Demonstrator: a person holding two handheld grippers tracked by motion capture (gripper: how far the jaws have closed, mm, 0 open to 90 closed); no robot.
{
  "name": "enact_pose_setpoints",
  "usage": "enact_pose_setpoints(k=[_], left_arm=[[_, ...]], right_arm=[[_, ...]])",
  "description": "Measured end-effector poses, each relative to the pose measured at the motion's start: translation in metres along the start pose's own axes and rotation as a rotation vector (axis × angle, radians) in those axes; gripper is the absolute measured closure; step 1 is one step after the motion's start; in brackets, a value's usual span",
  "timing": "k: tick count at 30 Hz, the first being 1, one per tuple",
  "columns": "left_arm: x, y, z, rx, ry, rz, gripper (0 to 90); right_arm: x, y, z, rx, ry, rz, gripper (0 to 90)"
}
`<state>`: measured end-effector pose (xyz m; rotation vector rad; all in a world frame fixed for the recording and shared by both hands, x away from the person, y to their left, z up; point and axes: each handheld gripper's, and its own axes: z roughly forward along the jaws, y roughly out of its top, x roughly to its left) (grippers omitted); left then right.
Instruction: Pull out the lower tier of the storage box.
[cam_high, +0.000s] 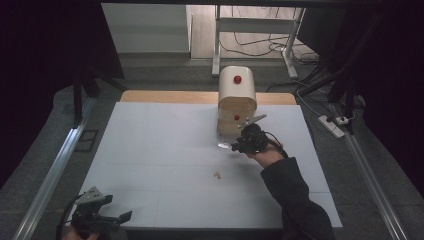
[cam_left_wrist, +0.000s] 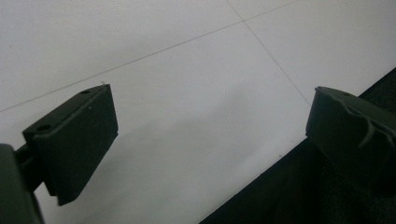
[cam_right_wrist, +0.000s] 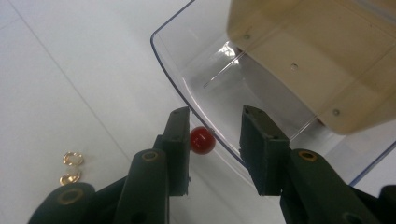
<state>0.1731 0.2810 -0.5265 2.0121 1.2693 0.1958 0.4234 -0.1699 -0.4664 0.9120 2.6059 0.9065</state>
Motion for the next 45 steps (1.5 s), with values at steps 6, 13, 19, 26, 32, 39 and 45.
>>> enact_pose_setpoints(k=[6, 13, 19, 26, 32, 39, 45], left_arm=[[0.0, 0.0, 0.0, 0.0, 0.001, 0.0, 2.3], [0.0, 0.0, 0.0, 0.001, 0.002, 0.0, 2.4], [0.0, 0.0, 0.0, 0.001, 0.002, 0.0, 2.4], [0.0, 0.0, 0.0, 0.001, 0.003, -0.001, 2.4], [0.0, 0.0, 0.0, 0.0, 0.002, 0.0, 2.4], [0.0, 0.0, 0.0, -0.001, 0.002, 0.0, 2.4], [0.0, 0.0, -0.001, -0.003, 0.004, -0.001, 2.4]], right_arm=[[0.006, -0.009, -0.001, -0.017, 0.005, -0.001, 63.6], [0.011, -0.02, -0.002, -0.036, 0.026, 0.015, 63.7], [0.009, -0.023, -0.005, -0.047, 0.023, 0.032, 64.0], [0.01, -0.023, -0.006, -0.063, 0.01, 0.066, 56.6], [0.014, -0.021, -0.01, -0.085, -0.004, 0.073, 41.4], [0.021, -0.023, -0.012, -0.086, -0.004, 0.066, 25.2], [0.027, -0.026, -0.017, -0.106, 0.01, 0.066, 17.9]])
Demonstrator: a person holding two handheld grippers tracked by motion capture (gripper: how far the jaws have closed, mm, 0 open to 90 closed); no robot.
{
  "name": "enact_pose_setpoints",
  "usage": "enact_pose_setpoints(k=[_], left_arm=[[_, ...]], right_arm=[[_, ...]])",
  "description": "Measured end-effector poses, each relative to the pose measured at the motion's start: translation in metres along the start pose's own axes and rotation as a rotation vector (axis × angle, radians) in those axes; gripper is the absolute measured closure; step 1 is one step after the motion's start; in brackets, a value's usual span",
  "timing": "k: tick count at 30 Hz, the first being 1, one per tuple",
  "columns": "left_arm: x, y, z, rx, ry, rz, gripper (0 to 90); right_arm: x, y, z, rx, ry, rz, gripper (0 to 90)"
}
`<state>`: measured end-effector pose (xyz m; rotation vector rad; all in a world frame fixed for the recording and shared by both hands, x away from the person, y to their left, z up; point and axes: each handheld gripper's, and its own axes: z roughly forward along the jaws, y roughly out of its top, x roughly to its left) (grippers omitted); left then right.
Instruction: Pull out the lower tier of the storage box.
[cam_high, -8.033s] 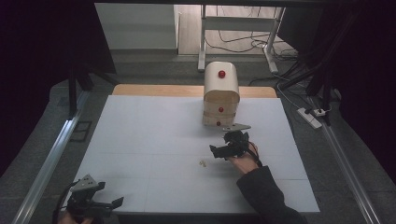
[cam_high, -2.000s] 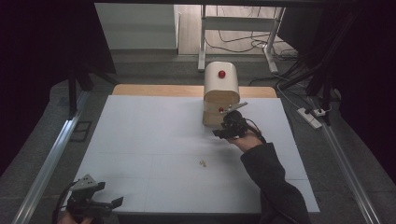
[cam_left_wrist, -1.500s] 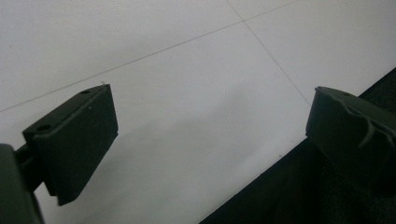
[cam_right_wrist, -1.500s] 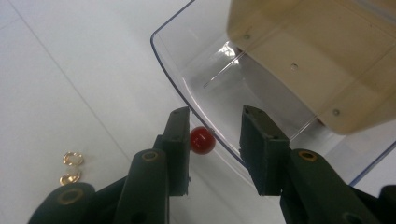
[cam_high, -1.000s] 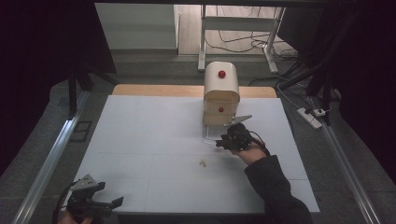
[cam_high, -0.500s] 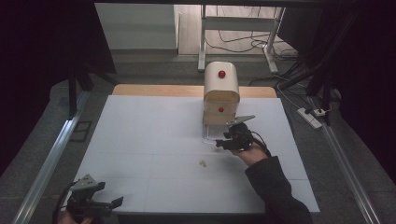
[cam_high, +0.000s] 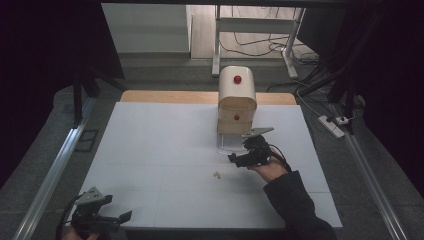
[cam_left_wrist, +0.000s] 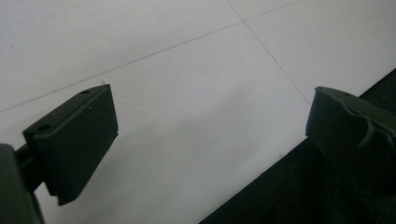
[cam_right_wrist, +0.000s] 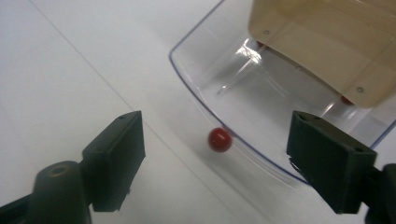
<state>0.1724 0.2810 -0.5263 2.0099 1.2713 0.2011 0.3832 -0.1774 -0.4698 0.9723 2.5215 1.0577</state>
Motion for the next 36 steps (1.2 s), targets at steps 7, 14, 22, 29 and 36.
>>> enact_pose_setpoints(k=[7, 14, 22, 29, 36], left_arm=[[0.0, 0.0, 0.0, -0.001, -0.003, -0.001, 2.3], [0.0, 0.0, -0.001, -0.005, -0.007, 0.003, 2.0], [0.0, 0.0, -0.001, -0.008, -0.01, 0.006, 2.0], [0.0, -0.001, -0.002, -0.012, -0.017, 0.008, 1.8], [0.001, -0.001, -0.002, -0.015, -0.023, 0.003, 1.5]], right_arm=[[0.008, -0.005, -0.002, 0.008, 0.004, -0.008, 11.1], [0.012, -0.013, -0.003, 0.004, 0.013, -0.008, 7.5], [0.016, -0.023, -0.009, -0.007, 0.027, 0.003, 4.7], [0.016, -0.034, -0.016, -0.014, 0.037, 0.033, 3.2], [0.019, -0.044, -0.023, -0.024, 0.047, 0.043, 3.1]])
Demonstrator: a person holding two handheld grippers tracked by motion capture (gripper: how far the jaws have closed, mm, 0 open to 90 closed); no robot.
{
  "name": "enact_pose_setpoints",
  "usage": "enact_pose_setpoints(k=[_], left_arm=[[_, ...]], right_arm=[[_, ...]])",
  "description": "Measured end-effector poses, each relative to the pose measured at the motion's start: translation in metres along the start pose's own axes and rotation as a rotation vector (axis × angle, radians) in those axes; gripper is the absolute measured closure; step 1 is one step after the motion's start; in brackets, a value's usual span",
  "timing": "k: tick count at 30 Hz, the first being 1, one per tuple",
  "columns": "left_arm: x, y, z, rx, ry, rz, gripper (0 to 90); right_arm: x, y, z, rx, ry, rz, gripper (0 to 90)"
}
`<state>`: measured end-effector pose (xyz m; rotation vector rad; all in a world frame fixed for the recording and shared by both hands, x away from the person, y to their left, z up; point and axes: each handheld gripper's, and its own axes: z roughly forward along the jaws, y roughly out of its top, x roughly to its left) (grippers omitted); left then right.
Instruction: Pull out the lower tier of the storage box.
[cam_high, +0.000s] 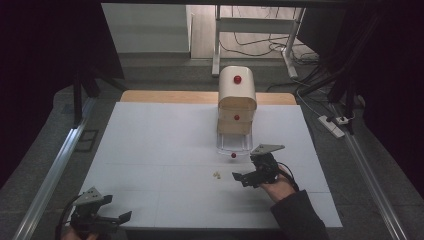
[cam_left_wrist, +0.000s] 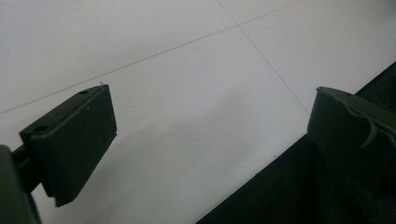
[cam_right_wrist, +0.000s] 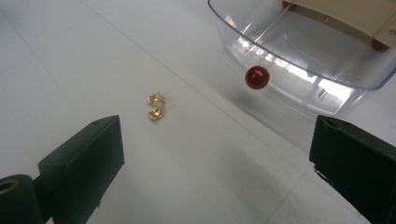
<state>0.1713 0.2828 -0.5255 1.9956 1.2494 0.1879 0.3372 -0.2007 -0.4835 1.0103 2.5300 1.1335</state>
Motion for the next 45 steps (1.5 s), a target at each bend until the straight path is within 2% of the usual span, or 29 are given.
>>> enact_pose_setpoints(k=[12, 20, 31, 45], left_arm=[[0.0, -0.001, -0.001, -0.01, -0.01, 0.0, 0.8], [0.0, -0.001, -0.001, -0.008, -0.012, 0.002, 0.8], [0.0, 0.0, -0.001, -0.004, -0.01, 0.005, 0.7], [0.0, 0.0, 0.0, -0.003, -0.01, 0.005, 0.6]], right_arm=[[0.005, -0.02, -0.013, -0.007, -0.003, -0.004, 2.4], [0.005, -0.037, -0.023, 0.006, -0.02, 0.0, 0.0], [0.003, -0.06, -0.041, 0.01, -0.058, 0.027, 0.0], [-0.001, -0.086, -0.064, -0.017, -0.1, 0.093, 0.0]])
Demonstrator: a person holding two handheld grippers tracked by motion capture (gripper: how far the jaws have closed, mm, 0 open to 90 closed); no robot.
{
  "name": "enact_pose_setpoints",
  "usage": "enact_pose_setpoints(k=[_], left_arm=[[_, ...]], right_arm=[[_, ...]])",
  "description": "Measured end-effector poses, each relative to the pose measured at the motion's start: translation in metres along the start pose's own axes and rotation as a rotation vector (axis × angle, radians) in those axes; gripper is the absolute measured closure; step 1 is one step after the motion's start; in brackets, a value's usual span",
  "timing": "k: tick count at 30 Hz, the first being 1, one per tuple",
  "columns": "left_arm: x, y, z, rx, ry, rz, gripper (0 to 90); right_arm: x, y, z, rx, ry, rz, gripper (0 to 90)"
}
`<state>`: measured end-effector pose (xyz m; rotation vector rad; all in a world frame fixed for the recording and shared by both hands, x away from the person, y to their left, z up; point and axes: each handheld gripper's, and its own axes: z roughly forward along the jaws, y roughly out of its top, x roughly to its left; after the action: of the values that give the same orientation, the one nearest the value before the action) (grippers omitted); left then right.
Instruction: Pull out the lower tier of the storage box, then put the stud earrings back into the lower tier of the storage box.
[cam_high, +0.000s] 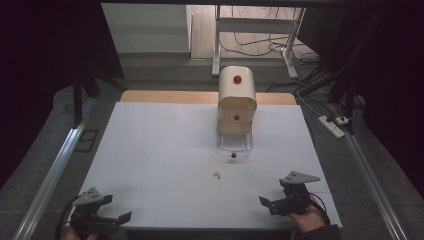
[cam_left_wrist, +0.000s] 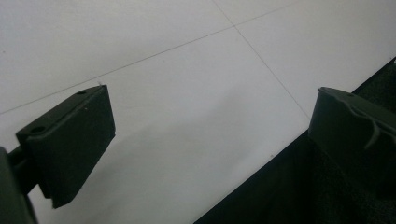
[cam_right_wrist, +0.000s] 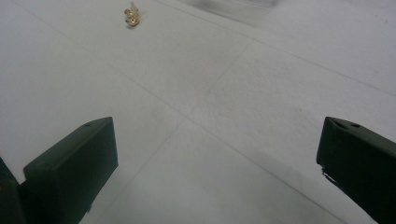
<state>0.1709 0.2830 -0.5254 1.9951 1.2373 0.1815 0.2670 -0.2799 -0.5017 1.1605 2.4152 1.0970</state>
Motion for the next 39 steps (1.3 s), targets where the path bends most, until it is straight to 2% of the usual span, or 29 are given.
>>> enact_pose_setpoints(k=[9, 18, 28, 39], left_arm=[[0.0, 0.0, 0.0, 0.0, 0.0, 0.0, 0.6], [0.0, 0.0, 0.0, 0.002, 0.001, 0.0, 0.6], [-0.001, 0.0, 0.0, 0.004, 0.002, 0.0, 0.6], [0.0, 0.0, 0.001, 0.005, -0.002, -0.002, 0.7]], right_arm=[[-0.007, -0.014, -0.01, -0.013, -0.008, 0.052, 0.0], [-0.008, -0.019, -0.021, -0.037, -0.017, 0.076, 0.0], [-0.005, -0.023, -0.026, -0.01, -0.038, 0.069, 0.0], [-0.006, -0.022, -0.024, 0.01, -0.026, 0.074, 0.0]])
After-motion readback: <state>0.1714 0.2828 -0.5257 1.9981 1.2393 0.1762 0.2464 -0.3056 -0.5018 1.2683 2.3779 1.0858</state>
